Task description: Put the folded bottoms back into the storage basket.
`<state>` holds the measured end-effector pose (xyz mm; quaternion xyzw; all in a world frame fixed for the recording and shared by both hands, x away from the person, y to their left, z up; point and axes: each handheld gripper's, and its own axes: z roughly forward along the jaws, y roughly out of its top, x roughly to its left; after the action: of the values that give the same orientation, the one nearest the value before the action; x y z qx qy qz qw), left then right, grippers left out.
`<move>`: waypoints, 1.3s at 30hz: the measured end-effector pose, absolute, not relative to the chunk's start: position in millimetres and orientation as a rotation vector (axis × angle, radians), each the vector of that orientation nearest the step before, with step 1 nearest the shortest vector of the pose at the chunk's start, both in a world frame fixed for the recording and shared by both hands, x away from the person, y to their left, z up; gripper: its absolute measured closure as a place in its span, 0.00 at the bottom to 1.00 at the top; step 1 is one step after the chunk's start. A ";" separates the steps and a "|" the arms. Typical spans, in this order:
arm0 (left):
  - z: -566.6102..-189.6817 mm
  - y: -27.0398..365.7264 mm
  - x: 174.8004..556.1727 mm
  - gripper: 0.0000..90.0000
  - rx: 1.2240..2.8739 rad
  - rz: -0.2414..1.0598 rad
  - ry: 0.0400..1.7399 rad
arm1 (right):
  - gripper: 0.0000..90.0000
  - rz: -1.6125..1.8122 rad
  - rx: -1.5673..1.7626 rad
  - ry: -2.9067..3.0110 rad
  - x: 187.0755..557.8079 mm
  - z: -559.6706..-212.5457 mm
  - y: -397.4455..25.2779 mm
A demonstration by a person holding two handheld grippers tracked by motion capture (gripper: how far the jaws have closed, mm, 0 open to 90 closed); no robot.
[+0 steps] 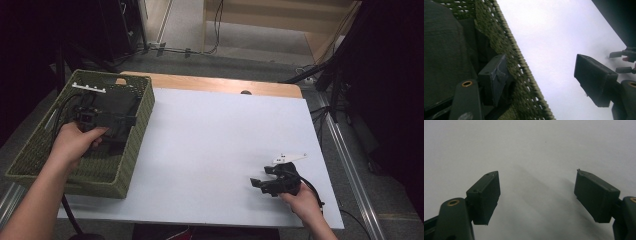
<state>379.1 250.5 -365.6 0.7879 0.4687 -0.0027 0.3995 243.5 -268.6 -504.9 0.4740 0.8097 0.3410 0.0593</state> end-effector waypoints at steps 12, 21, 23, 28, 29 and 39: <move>-368.6 216.8 369.1 0.31 2.028 -0.061 1.078 | 0.23 1.032 1.428 2.451 243.8 -505.2 -269.8; -379.8 199.1 362.0 0.31 2.044 -0.104 1.058 | 0.23 1.036 1.439 2.457 243.4 -505.3 -269.3; -382.3 196.2 359.8 0.31 2.047 -0.103 1.054 | 0.23 1.035 1.435 2.461 243.4 -505.4 -269.2; -388.9 192.2 352.9 0.31 2.036 -0.119 1.053 | 0.23 1.036 1.444 2.459 243.3 -505.3 -269.4; -389.9 191.6 350.9 0.31 2.036 -0.123 1.052 | 0.23 1.036 1.443 2.459 243.2 -505.3 -269.4; -397.5 187.9 335.6 0.31 2.058 -0.144 1.043 | 0.24 1.044 1.456 2.478 243.9 -506.5 -269.3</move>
<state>335.6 187.9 -397.5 0.8148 0.4128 -0.0570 0.4030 243.9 -269.3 -506.5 0.4758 0.8096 0.3411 0.0419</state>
